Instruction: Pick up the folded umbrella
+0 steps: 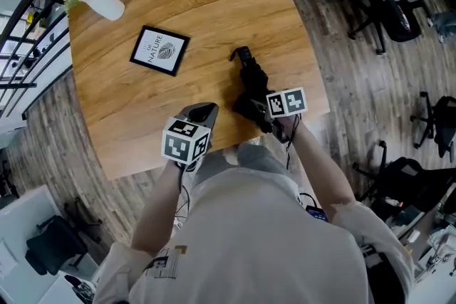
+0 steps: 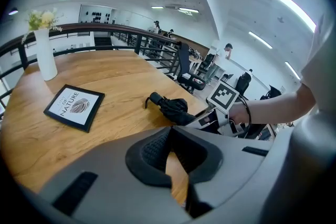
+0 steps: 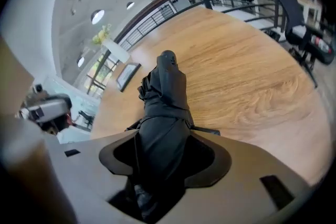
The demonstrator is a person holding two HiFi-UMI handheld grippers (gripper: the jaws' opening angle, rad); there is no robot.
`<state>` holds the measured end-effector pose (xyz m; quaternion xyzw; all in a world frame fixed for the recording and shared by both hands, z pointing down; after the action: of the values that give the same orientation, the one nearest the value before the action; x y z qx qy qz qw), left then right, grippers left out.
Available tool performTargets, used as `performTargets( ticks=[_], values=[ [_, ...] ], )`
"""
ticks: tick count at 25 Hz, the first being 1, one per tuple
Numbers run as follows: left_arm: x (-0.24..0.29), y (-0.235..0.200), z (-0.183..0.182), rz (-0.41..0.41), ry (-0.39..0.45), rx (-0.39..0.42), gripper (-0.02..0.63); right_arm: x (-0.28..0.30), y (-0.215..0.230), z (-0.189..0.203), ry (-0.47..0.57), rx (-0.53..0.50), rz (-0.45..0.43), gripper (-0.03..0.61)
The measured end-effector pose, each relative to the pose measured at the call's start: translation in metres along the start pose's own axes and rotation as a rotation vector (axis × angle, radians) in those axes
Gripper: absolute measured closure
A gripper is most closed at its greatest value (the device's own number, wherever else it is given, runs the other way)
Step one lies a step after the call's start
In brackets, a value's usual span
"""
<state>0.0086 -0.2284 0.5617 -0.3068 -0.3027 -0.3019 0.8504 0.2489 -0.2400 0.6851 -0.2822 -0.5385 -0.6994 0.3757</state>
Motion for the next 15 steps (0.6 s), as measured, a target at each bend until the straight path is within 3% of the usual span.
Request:
performTargets(
  ticks=[3,5,10,15],
  values=[
    [-0.011,0.0,-0.006,-0.008,0.054,0.006,0.594,-0.011,-0.019,-0.004,0.083,0.118,-0.179,0.321],
    [-0.021,-0.004,-0.011,-0.02,0.092,0.013,0.594,-0.024,-0.038,-0.016,0.16,0.114,-0.251,0.321],
    [-0.07,-0.005,-0.035,-0.072,0.205,0.054,0.594,-0.091,-0.101,-0.062,0.387,-0.045,-0.325,0.319],
    [-0.141,0.001,-0.085,-0.167,0.45,0.143,0.594,-0.175,-0.165,-0.108,0.625,-0.25,-0.335,0.318]
  ],
)
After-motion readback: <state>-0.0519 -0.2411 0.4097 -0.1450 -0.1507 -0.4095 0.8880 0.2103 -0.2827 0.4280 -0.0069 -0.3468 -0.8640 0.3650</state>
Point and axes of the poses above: the fingertips, and each gripper's own axes: x forward along the fingers, y to its right, z out of its underside, the point moved 9 cm from there along -x, backward along the fingers, and after that the axes turned 1 degree about x, right-handed, at the moved point
